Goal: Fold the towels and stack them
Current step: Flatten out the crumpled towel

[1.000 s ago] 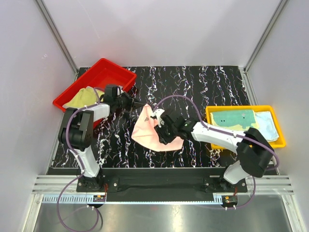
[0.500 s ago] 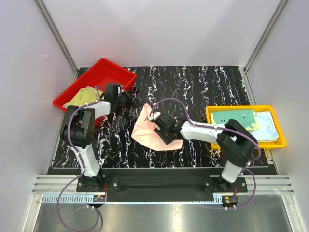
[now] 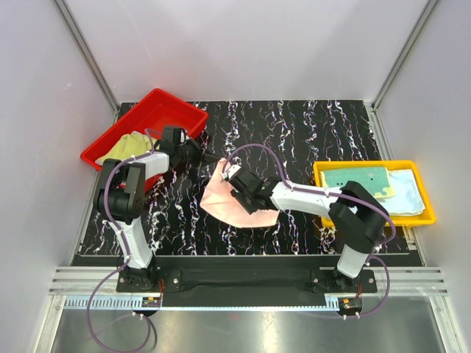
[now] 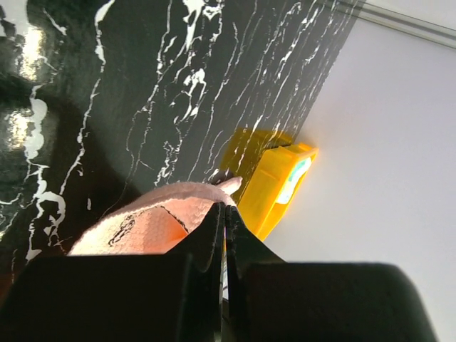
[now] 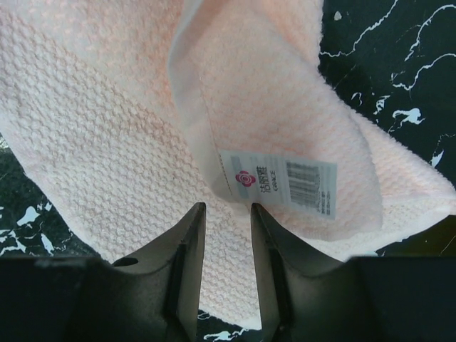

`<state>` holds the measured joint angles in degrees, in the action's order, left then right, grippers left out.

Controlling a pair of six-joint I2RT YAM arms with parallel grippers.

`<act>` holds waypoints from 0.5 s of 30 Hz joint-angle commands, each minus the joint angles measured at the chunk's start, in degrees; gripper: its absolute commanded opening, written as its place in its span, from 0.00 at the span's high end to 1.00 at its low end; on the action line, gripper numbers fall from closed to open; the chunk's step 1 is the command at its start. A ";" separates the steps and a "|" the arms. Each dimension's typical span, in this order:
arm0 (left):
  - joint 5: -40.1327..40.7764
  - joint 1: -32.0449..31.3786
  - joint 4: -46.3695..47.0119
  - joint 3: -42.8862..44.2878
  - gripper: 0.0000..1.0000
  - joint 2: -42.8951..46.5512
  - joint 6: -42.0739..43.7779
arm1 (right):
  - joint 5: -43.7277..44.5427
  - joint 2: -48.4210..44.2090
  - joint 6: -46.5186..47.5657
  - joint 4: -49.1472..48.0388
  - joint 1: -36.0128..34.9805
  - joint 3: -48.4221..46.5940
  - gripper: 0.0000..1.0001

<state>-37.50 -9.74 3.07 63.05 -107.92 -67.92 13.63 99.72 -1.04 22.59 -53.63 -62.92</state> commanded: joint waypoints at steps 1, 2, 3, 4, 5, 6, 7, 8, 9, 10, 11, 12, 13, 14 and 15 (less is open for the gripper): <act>0.41 0.42 0.71 2.61 1.00 -0.89 1.04 | 3.33 2.40 0.77 -0.35 -0.69 -3.26 0.61; 0.41 0.33 0.71 2.52 1.00 -0.89 1.04 | 3.77 2.75 2.43 -0.53 -0.69 -3.70 0.61; 0.58 0.42 0.71 2.43 1.00 -0.89 1.12 | 4.12 3.89 2.53 -0.44 -0.69 -3.88 0.61; 0.67 0.42 0.53 2.43 1.00 -0.89 1.38 | 4.91 4.42 2.62 -0.35 -0.60 -4.14 0.61; 0.84 0.33 0.27 2.43 1.00 -0.89 1.65 | 5.44 4.95 2.88 -0.18 -0.69 -4.58 0.61; 1.02 0.42 -0.25 2.52 1.00 -0.98 1.91 | 6.05 6.00 2.88 0.26 -0.69 -4.76 0.61; 1.11 0.42 -0.52 2.61 1.00 -1.06 2.35 | 6.76 6.36 2.97 0.44 -0.60 -4.93 0.61; 1.20 0.33 -0.70 2.61 1.00 -1.07 2.44 | 7.02 6.54 2.97 0.44 -0.60 -4.85 0.62; 1.28 0.33 -0.78 2.52 1.00 -0.98 2.44 | 7.37 6.62 2.88 0.44 -0.60 -4.76 0.63; 1.37 0.42 -0.79 2.61 1.00 -0.98 2.53 | 7.99 6.63 2.80 0.26 -0.60 -4.59 0.65; 1.37 0.33 -0.79 2.61 1.00 -0.98 2.62 | 8.17 6.28 2.62 0.09 -0.60 -3.98 0.66; 1.55 0.33 -0.96 2.69 1.00 -0.89 2.79 | 8.43 5.66 2.45 -0.26 -0.60 -3.62 0.72; 1.46 0.33 -1.14 2.78 1.00 -0.80 2.88 | 8.43 5.31 2.44 -0.44 -0.60 -3.36 0.78; 1.55 0.42 -1.22 2.87 1.00 -0.72 3.06 | 8.43 4.78 2.10 -0.53 -0.60 -2.92 0.82; 1.72 0.42 -1.49 2.87 1.00 -0.63 3.23 | 8.43 4.00 2.01 -0.27 -0.60 -2.83 0.85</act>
<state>-36.77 -9.74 1.63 63.53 -108.64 -66.02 19.49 106.02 1.30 22.57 -53.69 -65.65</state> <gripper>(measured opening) 0.007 0.176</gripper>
